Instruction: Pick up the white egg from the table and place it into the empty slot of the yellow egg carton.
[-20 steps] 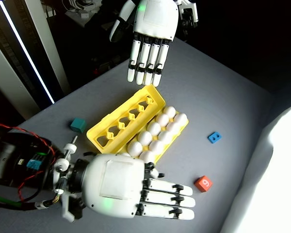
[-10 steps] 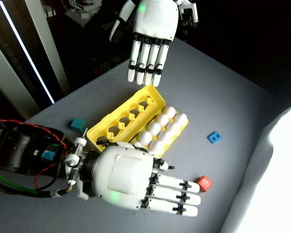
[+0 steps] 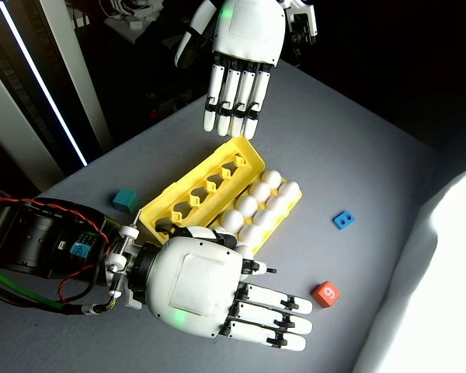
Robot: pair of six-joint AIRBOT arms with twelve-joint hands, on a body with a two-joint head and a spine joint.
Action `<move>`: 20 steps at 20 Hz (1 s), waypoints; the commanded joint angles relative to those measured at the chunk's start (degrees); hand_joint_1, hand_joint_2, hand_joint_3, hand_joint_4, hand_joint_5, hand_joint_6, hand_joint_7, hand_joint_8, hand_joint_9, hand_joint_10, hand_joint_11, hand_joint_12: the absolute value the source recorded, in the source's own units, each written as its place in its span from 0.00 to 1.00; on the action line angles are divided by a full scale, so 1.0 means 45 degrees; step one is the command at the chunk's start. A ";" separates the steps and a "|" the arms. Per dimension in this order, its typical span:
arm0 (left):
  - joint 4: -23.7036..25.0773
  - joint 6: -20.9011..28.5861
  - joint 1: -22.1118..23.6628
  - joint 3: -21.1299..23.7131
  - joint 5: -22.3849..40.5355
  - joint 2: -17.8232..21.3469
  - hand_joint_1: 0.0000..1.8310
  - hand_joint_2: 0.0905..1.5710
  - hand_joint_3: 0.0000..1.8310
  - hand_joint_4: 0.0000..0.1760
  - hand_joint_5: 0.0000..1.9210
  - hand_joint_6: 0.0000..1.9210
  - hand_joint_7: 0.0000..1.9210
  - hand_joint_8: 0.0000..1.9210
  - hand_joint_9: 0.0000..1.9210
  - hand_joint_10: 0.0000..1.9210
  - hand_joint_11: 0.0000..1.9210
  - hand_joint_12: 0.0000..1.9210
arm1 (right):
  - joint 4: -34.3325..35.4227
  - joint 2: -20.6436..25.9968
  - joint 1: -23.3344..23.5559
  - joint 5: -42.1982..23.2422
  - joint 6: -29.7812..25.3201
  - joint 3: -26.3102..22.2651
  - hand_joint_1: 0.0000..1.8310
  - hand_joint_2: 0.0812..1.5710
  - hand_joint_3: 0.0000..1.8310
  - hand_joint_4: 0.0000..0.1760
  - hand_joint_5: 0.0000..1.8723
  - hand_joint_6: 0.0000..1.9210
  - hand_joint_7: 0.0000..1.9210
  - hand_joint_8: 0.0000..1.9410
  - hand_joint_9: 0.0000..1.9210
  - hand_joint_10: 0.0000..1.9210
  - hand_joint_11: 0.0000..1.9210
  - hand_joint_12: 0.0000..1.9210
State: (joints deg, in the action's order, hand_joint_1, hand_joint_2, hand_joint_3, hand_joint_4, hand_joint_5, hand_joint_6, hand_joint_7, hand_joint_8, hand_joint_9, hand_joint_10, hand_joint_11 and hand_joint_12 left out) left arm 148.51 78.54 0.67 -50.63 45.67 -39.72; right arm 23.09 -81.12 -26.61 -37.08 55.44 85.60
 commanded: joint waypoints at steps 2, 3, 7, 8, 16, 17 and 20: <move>-0.0419 0.0051 0.0212 0.0009 -0.0848 0.0053 0.00 0.73 0.00 0.00 0.11 0.00 0.11 0.00 0.08 0.00 0.00 0.14 | -0.0161 0.0106 -0.0011 -0.1377 -0.0091 -0.0039 0.58 0.64 0.00 1.00 0.61 0.39 0.07 0.00 0.00 0.00 0.00 0.00; -0.0419 0.0051 0.0212 0.0009 -0.0848 0.0053 0.00 0.73 0.00 0.00 0.11 0.00 0.11 0.00 0.08 0.00 0.00 0.13 | -0.0161 0.0110 -0.0034 -0.1332 -0.0064 -0.0054 0.58 0.64 0.00 0.99 0.61 0.38 0.07 0.00 0.00 0.00 0.00 0.00; -0.0418 0.0051 0.0212 0.0007 -0.0848 0.0053 0.00 0.73 0.00 0.00 0.09 0.00 0.09 0.00 0.07 0.00 0.00 0.11 | -0.0163 0.0185 -0.0147 -0.1303 0.0023 -0.0194 0.58 0.64 0.00 1.00 0.61 0.38 0.07 0.00 0.00 0.00 0.00 0.00; -0.0418 0.0051 0.0212 0.0007 -0.0848 0.0053 0.00 0.73 0.00 0.00 0.09 0.00 0.10 0.00 0.08 0.00 0.00 0.12 | -0.0163 0.0204 -0.0165 -0.1304 0.0025 -0.0216 0.58 0.64 0.00 1.00 0.61 0.38 0.07 0.00 0.00 0.00 0.00 0.00; -0.0418 0.0051 0.0212 0.0006 -0.0848 0.0053 0.00 0.73 0.00 0.00 0.09 0.00 0.09 0.00 0.07 0.00 0.00 0.12 | -0.0163 0.0358 -0.0215 -0.1303 0.0060 -0.0290 0.44 0.57 0.00 0.19 0.51 0.14 0.05 0.00 0.00 0.00 0.00 0.00; -0.0418 0.0051 0.0212 0.0006 -0.0848 0.0053 0.00 0.73 0.00 0.00 0.08 0.00 0.08 0.00 0.07 0.00 0.00 0.11 | -0.0163 0.0388 -0.0221 -0.1302 0.0060 -0.0318 0.42 0.56 0.00 0.17 0.51 0.07 0.04 0.00 0.00 0.00 0.00 0.00; -0.0418 0.0051 0.0212 0.0006 -0.0848 0.0053 0.00 0.73 0.00 0.00 0.10 0.00 0.11 0.00 0.09 0.00 0.00 0.17 | -0.0163 0.0483 -0.0234 -0.1302 0.0066 -0.0451 0.33 0.54 0.00 0.47 0.47 0.00 0.02 0.00 0.00 0.00 0.00 0.00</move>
State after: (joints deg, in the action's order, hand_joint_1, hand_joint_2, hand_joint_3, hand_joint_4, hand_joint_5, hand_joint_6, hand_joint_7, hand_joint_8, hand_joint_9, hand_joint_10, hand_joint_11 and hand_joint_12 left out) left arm 148.53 78.54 0.67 -50.63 45.65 -39.72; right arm 23.07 -79.35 -27.81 -36.18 55.92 83.57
